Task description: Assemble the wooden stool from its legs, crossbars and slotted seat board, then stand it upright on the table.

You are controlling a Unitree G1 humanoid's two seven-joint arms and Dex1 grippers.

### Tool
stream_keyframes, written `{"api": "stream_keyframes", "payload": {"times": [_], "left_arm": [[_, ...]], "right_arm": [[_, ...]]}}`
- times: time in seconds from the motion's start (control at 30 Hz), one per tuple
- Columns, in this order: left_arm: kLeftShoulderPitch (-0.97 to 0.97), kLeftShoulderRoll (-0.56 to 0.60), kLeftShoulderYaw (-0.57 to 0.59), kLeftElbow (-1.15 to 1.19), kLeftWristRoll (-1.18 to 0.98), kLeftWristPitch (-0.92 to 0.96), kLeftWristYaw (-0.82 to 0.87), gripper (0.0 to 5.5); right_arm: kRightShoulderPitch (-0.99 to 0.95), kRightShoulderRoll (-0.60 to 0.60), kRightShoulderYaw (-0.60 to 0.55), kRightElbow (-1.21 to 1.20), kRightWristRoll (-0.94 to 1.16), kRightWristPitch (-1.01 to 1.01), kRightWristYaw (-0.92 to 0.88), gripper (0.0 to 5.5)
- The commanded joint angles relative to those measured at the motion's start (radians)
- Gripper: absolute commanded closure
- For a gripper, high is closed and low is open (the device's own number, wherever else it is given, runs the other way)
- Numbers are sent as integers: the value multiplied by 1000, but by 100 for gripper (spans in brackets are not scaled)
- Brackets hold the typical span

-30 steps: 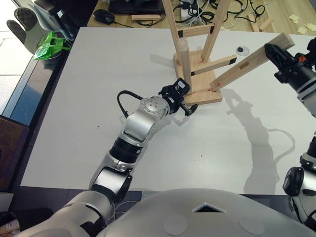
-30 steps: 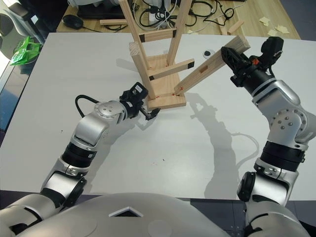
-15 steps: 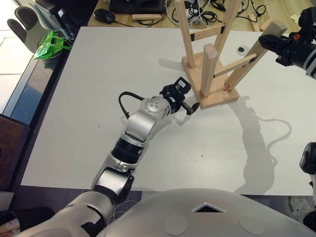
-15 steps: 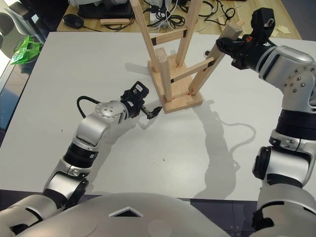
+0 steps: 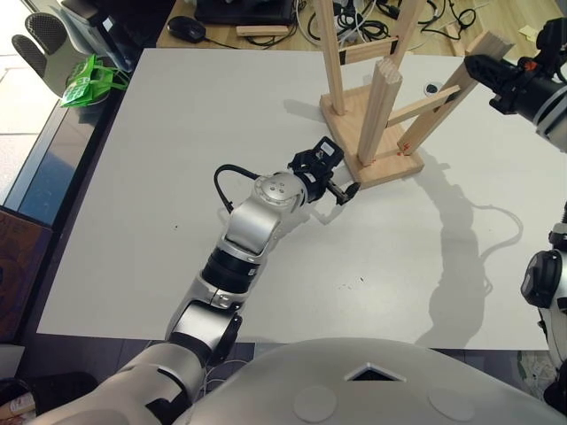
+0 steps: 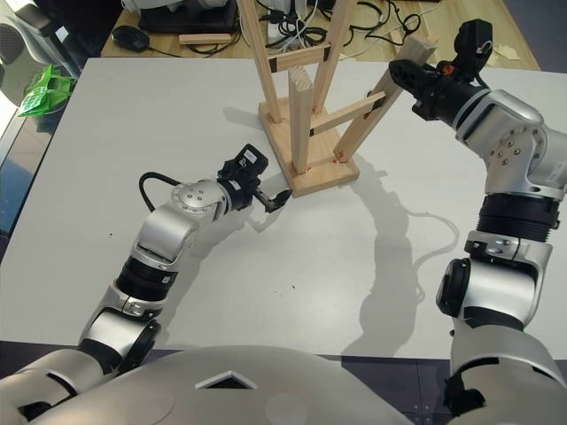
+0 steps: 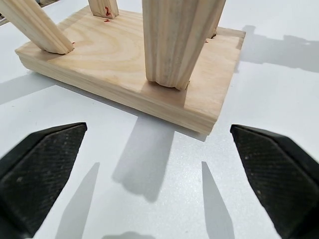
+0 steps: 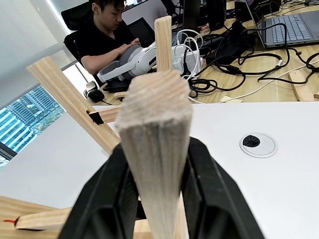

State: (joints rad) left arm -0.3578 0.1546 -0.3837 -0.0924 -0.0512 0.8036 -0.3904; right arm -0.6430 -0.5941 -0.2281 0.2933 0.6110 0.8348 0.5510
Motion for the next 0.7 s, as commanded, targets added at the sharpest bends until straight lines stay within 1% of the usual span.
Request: {"api": "stream_keyframes", "payload": {"times": [0.03, 0.2, 0.3, 0.47, 0.67, 0.7], "left_arm": [[-37, -25, 15, -7, 3, -73, 7, 10], [-154, -77, 77, 14, -26, -103, 13, 10], [-200, -83, 97, 5, -63, -91, -27, 10], [-199, -56, 106, -73, -154, -34, -128, 10], [-180, -67, 152, -135, -249, -33, -168, 10], [-182, -69, 152, -132, -253, -25, -161, 34]], "right_arm": [[-12, -20, 9, -5, 8, 11, 91, 450], [-25, -48, 44, -2, -26, 4, 168, 450], [-20, -50, 68, -6, -46, 1, 194, 450], [-22, -42, 99, 4, -82, -28, 219, 450], [-25, -37, 107, 31, -114, -59, 224, 450], [-28, -35, 106, 38, -118, -61, 218, 450]]}}
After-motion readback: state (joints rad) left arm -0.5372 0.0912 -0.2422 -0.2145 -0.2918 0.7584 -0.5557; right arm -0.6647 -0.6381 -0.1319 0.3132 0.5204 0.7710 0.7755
